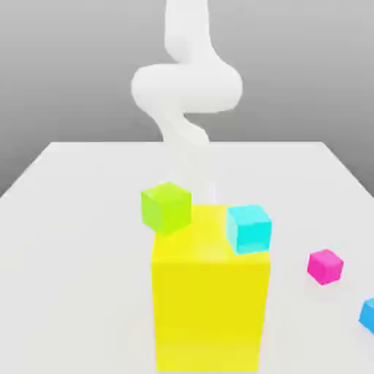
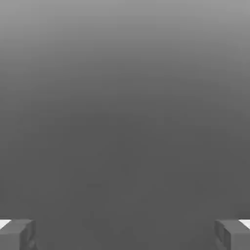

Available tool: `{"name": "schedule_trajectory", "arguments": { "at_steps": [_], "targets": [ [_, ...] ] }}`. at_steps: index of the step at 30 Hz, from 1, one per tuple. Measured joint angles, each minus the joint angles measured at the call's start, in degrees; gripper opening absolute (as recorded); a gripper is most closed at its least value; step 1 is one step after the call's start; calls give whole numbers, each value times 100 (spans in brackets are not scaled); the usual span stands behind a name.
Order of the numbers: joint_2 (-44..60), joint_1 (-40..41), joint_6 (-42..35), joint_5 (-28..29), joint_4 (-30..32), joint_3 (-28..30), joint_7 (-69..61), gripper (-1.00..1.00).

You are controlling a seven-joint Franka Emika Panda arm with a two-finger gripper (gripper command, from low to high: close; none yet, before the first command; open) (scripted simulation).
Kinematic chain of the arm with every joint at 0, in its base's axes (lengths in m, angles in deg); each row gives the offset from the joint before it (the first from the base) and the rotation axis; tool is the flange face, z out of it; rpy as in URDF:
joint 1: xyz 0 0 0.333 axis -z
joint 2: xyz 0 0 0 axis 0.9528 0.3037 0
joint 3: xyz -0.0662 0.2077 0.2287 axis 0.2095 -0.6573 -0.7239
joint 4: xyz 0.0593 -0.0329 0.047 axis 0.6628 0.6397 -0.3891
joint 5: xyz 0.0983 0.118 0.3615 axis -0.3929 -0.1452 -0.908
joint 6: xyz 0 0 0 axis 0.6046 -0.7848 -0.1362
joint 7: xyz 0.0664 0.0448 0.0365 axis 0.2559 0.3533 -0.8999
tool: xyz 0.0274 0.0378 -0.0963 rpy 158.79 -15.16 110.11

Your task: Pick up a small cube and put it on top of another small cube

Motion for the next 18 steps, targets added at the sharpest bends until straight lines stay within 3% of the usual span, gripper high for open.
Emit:
{"name": "schedule_trajectory", "arguments": {
  "at_steps": [18],
  "targets": [
    [3774,-287,938,1452,-42,-1890,1848,0]
  ]
}}
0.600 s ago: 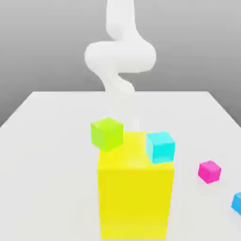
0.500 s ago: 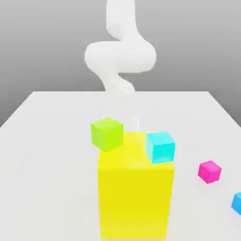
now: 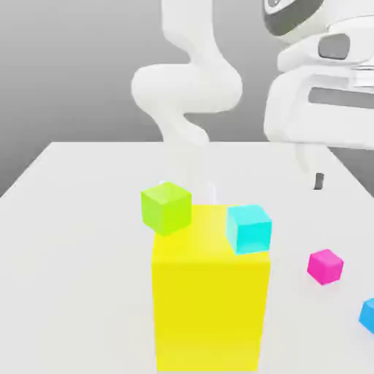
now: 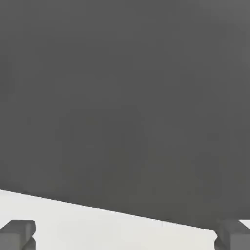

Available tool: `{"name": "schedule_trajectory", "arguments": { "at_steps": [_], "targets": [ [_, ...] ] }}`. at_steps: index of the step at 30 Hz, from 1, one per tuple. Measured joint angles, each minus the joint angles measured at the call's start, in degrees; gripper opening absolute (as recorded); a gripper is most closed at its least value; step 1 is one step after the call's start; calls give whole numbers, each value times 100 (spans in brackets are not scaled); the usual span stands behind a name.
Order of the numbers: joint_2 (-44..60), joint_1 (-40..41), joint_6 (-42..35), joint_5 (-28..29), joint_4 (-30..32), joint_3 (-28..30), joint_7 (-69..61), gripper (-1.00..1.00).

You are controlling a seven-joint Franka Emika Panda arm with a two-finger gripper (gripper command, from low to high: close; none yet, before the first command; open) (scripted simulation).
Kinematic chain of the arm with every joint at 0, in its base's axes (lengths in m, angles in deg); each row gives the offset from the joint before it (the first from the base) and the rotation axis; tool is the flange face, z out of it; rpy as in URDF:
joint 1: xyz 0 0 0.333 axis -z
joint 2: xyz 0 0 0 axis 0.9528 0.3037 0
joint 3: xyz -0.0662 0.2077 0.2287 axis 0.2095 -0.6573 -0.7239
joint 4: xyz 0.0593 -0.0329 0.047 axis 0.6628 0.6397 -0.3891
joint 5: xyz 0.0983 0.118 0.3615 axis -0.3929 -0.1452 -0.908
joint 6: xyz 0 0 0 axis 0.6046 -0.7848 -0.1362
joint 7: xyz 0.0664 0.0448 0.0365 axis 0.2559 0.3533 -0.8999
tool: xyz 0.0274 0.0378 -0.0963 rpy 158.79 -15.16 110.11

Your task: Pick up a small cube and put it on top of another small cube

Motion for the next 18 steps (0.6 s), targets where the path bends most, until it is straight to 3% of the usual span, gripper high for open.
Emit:
{"name": "schedule_trajectory", "arguments": {
  "at_steps": [12,16,17,18],
  "targets": [
    [2353,-1005,718,455,6,-365,871,0],
    [3168,-1449,1245,878,-161,44,1231,0],
    [3357,-1565,1380,1002,-211,183,1322,-100],
    [3357,-1565,1380,1002,-211,183,1322,-100]
  ]
}}
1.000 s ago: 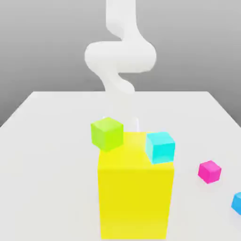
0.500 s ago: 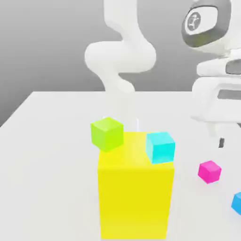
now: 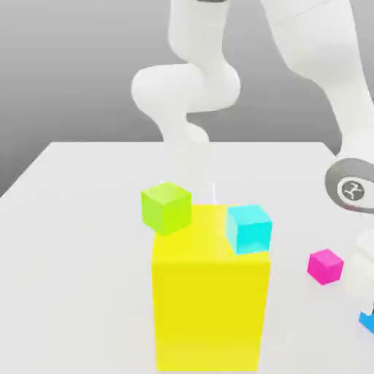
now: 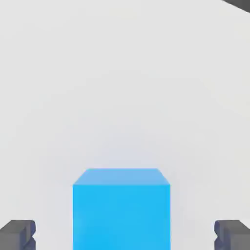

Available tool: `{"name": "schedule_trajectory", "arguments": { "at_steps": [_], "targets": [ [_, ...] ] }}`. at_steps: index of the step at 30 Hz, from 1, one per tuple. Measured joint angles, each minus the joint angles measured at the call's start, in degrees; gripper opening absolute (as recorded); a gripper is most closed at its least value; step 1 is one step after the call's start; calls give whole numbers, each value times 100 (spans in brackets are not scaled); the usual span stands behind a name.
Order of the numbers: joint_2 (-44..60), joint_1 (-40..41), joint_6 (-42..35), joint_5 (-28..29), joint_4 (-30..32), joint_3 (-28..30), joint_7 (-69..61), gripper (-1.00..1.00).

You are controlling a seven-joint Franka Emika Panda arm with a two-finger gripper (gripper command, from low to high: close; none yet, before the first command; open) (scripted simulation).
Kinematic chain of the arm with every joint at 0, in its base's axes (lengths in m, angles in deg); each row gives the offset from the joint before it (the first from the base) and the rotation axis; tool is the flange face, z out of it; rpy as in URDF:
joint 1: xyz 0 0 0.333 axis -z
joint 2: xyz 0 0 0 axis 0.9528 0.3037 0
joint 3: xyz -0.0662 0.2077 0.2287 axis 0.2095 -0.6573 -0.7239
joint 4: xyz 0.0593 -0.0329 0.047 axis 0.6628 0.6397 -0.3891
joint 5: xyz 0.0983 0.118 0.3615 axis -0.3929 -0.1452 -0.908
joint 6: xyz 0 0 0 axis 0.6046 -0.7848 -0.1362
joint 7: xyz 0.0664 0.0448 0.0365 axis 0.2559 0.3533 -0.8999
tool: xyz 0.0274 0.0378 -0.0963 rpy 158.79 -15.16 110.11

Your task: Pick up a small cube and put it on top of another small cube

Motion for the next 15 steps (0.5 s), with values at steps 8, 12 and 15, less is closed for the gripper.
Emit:
{"name": "schedule_trajectory", "arguments": {
  "at_steps": [8,12,15],
  "targets": [
    [-279,148,-191,-215,78,-197,-155,-100],
    [-1051,343,-552,-456,306,-452,-446,-100],
    [-1608,559,-871,-495,396,-330,-485,-100]
  ]
}}
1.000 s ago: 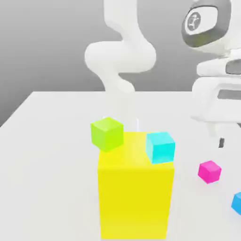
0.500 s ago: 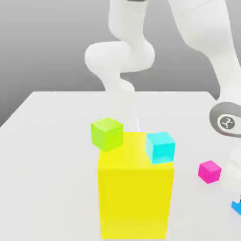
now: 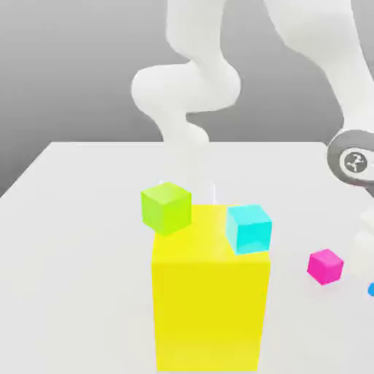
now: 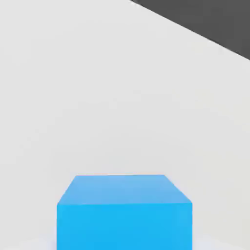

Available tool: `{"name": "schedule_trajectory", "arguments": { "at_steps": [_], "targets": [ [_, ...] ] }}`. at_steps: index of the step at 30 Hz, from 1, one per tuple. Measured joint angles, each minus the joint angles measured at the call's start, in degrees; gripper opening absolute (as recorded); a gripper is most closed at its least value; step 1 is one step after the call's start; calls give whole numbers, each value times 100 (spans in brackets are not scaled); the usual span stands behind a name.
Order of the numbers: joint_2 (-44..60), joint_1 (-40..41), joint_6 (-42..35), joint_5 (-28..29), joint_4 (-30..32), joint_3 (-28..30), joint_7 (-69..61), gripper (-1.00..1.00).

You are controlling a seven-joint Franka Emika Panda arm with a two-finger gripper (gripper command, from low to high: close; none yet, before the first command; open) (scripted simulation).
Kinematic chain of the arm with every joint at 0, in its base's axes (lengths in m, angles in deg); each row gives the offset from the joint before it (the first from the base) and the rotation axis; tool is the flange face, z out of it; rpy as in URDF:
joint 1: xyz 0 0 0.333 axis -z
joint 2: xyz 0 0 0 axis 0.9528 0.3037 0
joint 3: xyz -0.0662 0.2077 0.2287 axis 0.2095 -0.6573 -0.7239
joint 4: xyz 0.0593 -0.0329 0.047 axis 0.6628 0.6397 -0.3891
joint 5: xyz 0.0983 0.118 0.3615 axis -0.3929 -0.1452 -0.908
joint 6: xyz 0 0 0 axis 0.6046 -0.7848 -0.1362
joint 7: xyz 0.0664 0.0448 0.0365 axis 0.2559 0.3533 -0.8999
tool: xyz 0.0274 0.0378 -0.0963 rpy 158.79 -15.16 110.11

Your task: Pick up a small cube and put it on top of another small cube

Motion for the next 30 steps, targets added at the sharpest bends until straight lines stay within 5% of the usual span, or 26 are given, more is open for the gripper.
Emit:
{"name": "schedule_trajectory", "arguments": {
  "at_steps": [12,22,26,27,30],
  "targets": [
    [-2347,915,-1293,-614,338,644,-371,-100],
    [-4298,1561,-3235,-1930,750,2215,-1178,-100],
    [-4048,1646,-2799,-2089,1208,2374,-1295,-100],
    [-3965,1653,-2570,-2097,1364,2377,-1302,100],
    [-3965,1653,-2569,-2098,1364,2377,-1302,100]
  ]
}}
